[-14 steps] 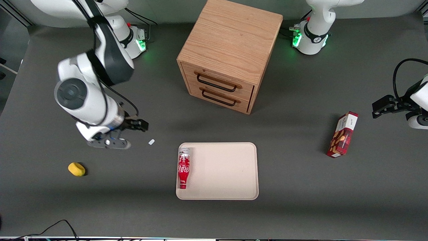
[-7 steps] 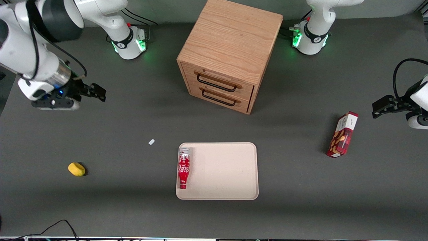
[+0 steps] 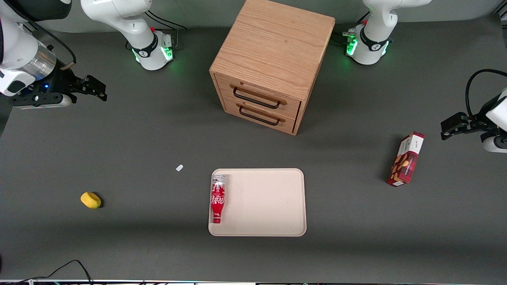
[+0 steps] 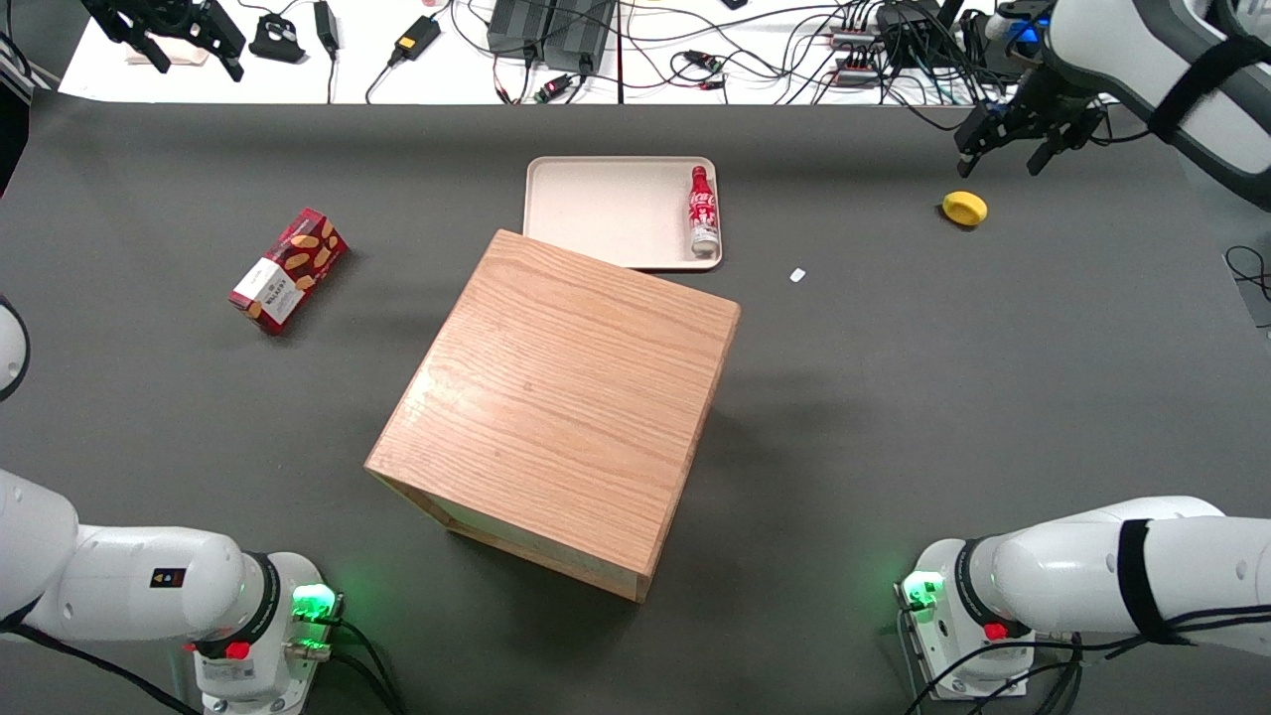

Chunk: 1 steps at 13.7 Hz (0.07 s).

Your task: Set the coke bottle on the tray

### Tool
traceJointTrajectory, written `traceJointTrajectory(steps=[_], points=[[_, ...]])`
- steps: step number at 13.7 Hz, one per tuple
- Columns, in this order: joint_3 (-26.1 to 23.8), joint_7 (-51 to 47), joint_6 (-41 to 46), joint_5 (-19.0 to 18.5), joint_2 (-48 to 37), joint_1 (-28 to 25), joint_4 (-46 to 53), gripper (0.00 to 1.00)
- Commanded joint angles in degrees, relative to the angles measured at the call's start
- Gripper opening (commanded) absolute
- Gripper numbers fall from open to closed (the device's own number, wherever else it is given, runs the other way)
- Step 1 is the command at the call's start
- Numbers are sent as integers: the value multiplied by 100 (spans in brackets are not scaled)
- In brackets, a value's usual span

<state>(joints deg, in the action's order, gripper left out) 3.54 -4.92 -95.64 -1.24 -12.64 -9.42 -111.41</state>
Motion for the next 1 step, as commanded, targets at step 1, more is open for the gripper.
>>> traceJointTrajectory(steps=[1], points=[[-301, 167, 195, 80, 341, 397, 392, 100]])
